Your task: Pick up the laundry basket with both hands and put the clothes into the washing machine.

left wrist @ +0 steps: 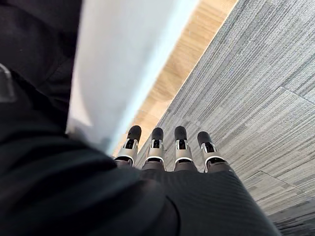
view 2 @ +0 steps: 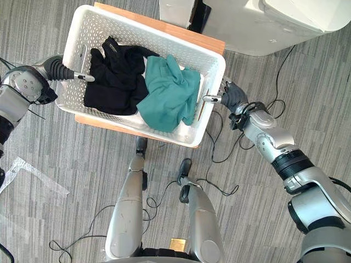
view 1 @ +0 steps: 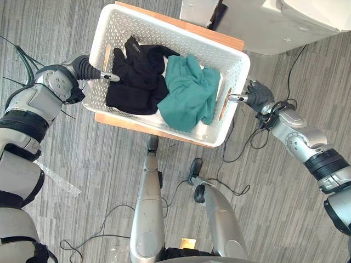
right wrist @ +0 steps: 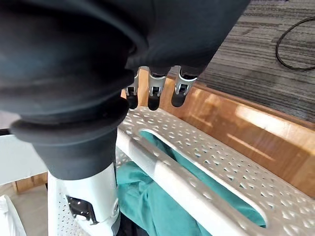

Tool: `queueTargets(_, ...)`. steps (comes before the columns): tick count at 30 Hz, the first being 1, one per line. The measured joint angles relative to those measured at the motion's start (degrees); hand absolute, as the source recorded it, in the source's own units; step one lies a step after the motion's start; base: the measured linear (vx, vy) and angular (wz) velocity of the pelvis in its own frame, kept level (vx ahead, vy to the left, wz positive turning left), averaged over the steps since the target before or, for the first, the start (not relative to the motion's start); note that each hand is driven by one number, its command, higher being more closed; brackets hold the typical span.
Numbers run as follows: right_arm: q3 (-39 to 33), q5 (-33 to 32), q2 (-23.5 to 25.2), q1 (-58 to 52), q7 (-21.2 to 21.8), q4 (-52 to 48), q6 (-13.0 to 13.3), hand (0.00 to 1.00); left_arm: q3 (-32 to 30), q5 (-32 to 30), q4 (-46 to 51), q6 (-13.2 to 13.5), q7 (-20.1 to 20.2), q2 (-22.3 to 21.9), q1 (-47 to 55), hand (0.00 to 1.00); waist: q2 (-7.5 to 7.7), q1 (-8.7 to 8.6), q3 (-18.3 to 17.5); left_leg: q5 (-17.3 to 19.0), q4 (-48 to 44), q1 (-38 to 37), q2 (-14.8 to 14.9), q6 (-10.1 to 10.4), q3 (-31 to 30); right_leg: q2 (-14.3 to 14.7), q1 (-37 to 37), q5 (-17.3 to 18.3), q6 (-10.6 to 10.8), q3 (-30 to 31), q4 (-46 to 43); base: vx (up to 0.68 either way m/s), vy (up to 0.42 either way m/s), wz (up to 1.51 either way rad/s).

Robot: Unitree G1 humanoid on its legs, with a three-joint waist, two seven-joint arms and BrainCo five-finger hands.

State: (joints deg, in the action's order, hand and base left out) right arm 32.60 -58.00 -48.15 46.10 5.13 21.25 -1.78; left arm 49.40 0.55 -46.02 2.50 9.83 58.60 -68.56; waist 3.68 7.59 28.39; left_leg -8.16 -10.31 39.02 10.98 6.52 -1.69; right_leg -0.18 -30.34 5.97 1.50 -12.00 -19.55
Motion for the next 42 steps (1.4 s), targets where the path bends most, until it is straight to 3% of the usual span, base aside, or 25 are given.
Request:
queueTargets(7,0.1,0.0,-4.7,-5.4,2.6,-7.0,0.0,0.0,4.9,1.3,3.3,0.6,0.2,3.8,0.0,0.0,0.01,-0.2,0.0,0.1,-0.1,0.0,0.1,-0.2,0.7,0.2,0.8,-1.1,0.5,0.5,2.4,0.05,0.002,-0.04)
queueTargets(12,5.2,0.2,-6.7,-4.9,3.7,-7.0,-1.2,0.0,7.3,4.5,5.0,0.7,0.1,5.2,-0.3,0.0,0.01,-0.19,0.0,0.6,-0.6,0.4,0.1,-1.0,1.4,0.3,1.2,-2.3,1.1,1.1,4.3,0.02,0.026,-0.07)
queueTargets(21,9.7,3.6,-6.6,-1.0,2.3,-4.6,-3.1,0.0,12.0,9.0,7.5,0.6,0.0,6.9,-2.5,0.0,0.02,-0.2,0.0,0.6,-0.9,1.4,0.0,-1.1,1.2,0.3,1.3,-3.5,1.3,0.9,5.8,0.01,0.008,0.0)
queueTargets(28,3.5,4.6,-4.0,-2.6,1.3,0.8,-3.0,0.0,12.9,10.0,9.6,1.0,0.0,6.7,-2.8,0.0,0.07,-0.1,0.0,0.9,-2.3,2.3,0.1,-1.5,0.0,1.0,2.6,-4.7,1.2,-0.2,8.1,0.03,0.006,0.05)
queueTargets(33,2.9,4.6,-1.9,-2.5,1.2,3.0,-3.1,0.0,13.0,10.0,10.2,1.1,0.0,6.4,-3.0,0.0,0.07,-0.15,-0.1,2.1,-4.0,3.5,0.3,-2.6,0.1,1.2,2.9,-6.2,1.5,-0.1,9.5,-0.01,0.035,-0.06)
queueTargets(42,2.2,4.5,-1.8,-0.8,0.9,2.0,-2.1,0.0,15.6,4.0,18.2,0.2,0.1,11.7,-5.0,0.0,0.19,-0.14,-0.2,1.9,-5.6,6.5,0.8,-2.9,0.2,1.8,1.7,-7.8,1.5,-0.3,11.7,0.01,0.009,-0.03)
